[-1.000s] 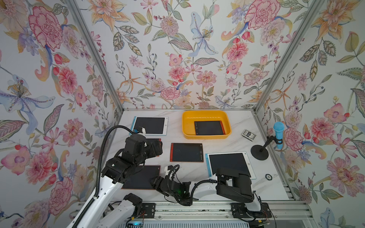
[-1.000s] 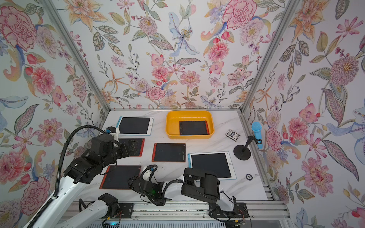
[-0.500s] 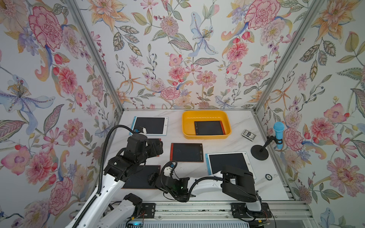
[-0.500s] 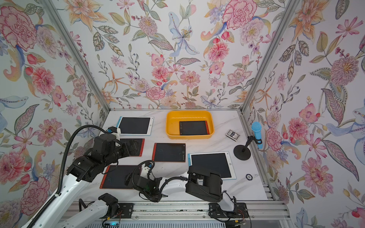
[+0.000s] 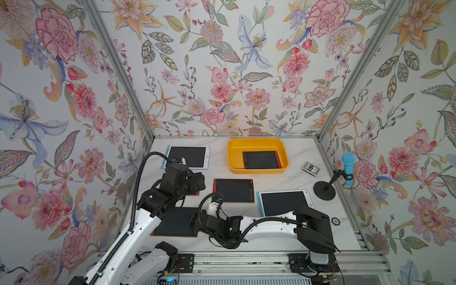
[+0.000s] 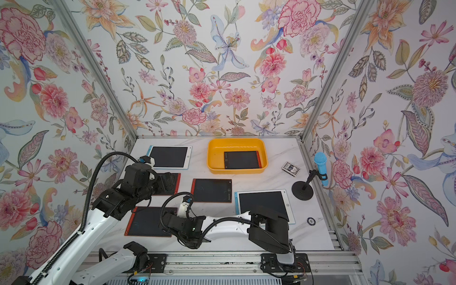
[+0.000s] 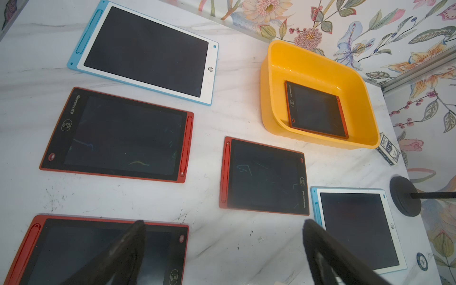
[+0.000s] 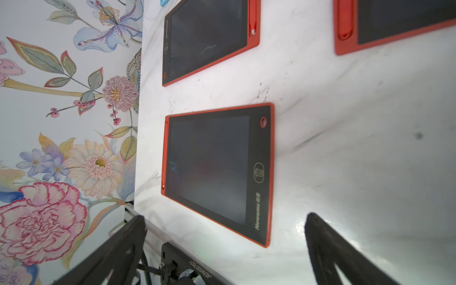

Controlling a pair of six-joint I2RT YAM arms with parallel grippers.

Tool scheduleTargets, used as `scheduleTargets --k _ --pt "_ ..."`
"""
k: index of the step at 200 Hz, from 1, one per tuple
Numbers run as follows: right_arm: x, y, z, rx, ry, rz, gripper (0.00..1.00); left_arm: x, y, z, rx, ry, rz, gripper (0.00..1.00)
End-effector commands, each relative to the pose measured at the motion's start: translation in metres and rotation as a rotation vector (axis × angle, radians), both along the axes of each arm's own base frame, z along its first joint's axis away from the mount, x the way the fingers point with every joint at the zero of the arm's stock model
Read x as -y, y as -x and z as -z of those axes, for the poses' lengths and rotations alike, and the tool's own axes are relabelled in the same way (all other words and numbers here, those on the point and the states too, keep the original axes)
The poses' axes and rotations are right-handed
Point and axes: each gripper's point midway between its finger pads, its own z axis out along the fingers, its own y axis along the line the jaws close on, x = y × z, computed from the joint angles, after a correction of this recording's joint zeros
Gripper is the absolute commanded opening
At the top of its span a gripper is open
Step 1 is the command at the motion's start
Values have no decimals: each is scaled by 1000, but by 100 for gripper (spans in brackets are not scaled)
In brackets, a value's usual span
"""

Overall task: Take out the writing tablet from the storage box
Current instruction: Place the writing tablet at the center of the board.

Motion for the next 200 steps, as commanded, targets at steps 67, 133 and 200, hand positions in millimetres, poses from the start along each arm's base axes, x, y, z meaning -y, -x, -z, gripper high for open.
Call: scheduleTargets --k 67,133,200 --pt "188 -118 -44 77 264 53 100 36 -63 -30 91 -5 32 100" --pt "334 -228 -70 97 325 223 93 131 -123 -39 131 34 136 100" --pt "422 -302 -21 -31 459 277 90 208 -184 1 106 68 231 100"
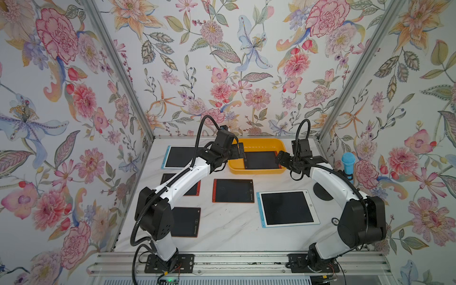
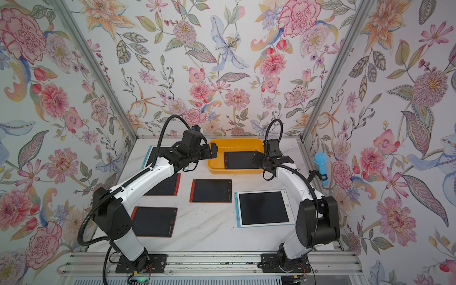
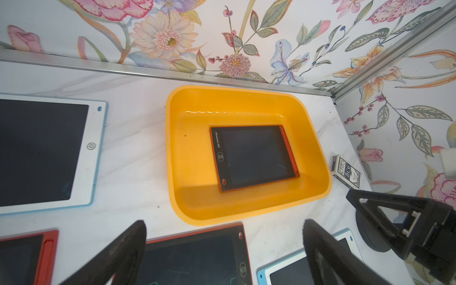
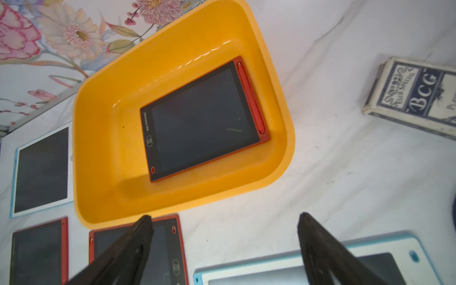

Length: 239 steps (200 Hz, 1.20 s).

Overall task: Take out the writing tablet from the storage box
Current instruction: Place the writing tablet at the center of the board, then pick up the writing tablet from the storage box.

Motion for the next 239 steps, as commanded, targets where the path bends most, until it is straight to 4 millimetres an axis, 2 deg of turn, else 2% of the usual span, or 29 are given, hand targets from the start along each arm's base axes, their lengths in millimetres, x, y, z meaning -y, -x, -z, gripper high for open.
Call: scheduleTargets --k 1,35,60,113,148,184,239 --pt "17 -9 24 -78 57 -52 90 23 -18 4 10 26 31 100" --pt "30 -37 41 -100 92 -63 88 42 -44 25 -6 -49 69 100" --pt "31 -58 50 -100 117 -89 83 55 -59 45 -30 -84 100 100" --pt "36 -91 71 -109 201 -142 66 72 -73 83 -89 -86 132 100" --pt "39 -103 84 -133 225 -158 58 72 -76 104 -128 -79 125 100" --pt "39 -114 86 -123 232 -160 51 72 -76 126 -176 -69 107 100" --pt "34 -115 95 -138 242 -163 38 68 -76 154 -233 -37 89 100"
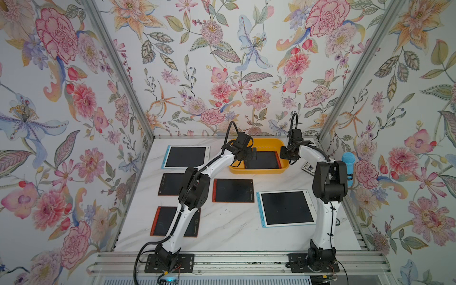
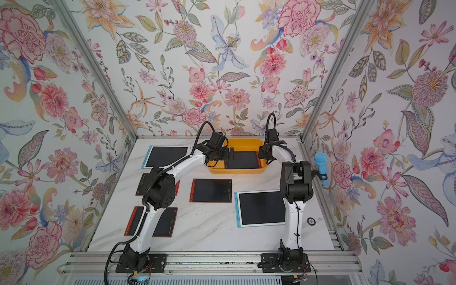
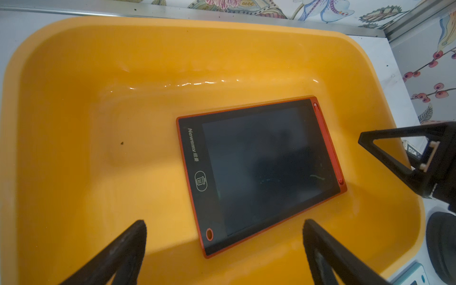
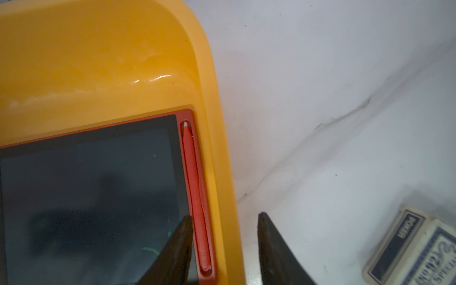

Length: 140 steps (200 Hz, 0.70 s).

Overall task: Take out the writing tablet from the storage box
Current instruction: Pick up the writing tablet from the storage box.

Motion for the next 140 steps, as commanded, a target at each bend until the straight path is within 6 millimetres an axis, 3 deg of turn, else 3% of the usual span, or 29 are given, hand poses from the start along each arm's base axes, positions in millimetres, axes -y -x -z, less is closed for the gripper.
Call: scheduleTargets --k 1,42,73,140 --pt "1 -1 4 -15 32 -4 38 -3 -2 19 -49 29 -16 100" --pt "0 -1 3 -8 71 0 27 -7 -1 35 -95 57 -23 100" --pt "-5 -1 -1 26 94 -9 11 -7 2 43 -117 88 -29 100" --pt "-8 1 -7 106 108 -36 0 -15 -8 46 -123 111 -51 100"
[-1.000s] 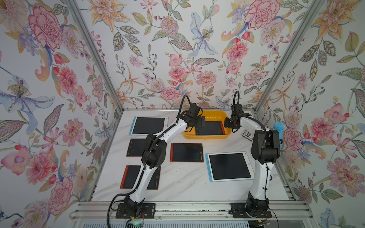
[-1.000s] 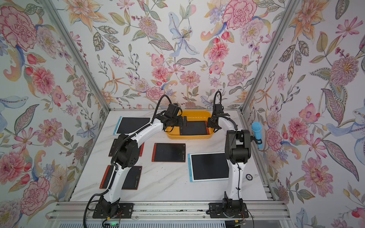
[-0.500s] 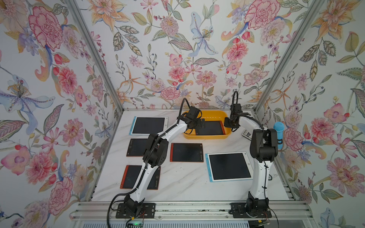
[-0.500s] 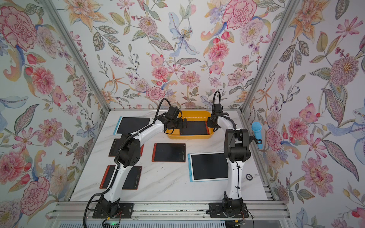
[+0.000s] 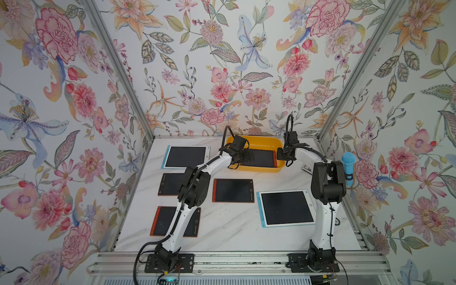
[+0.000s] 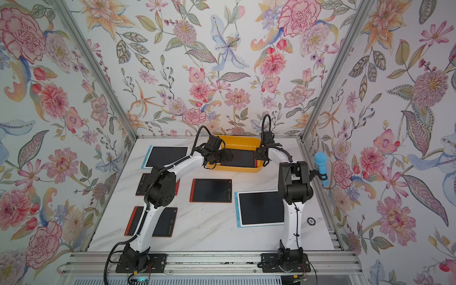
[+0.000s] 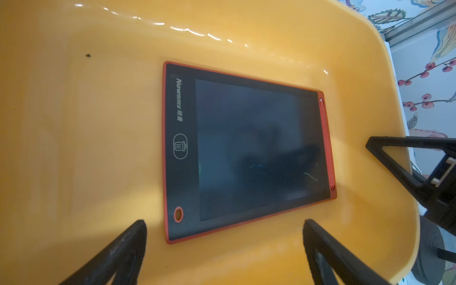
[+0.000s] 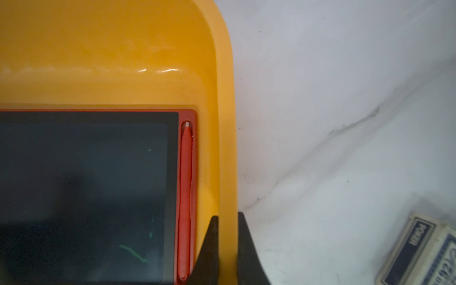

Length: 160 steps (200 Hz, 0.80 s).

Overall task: Take out the writing tablet from the storage box
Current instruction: Pick up the writing tablet from the storage box.

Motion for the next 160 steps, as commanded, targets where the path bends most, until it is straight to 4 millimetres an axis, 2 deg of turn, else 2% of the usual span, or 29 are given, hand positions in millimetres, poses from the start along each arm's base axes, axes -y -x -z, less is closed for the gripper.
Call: scheduleTargets --k 1,31,81,122,160 --pt "5 1 -11 48 47 -8 0 -12 -6 13 -35 3 -27 100" --pt "1 3 -16 92 50 -53 0 -17 -10 12 -33 0 -36 100" --pt "-5 9 -35 217 50 -131 0 -22 -16 11 -32 -6 -44 100" --pt "-7 15 -53 328 50 -156 0 -21 -16 20 -47 -16 -37 100" --pt "-4 19 -54 352 52 -137 0 -26 -13 33 -66 -48 -42 100"
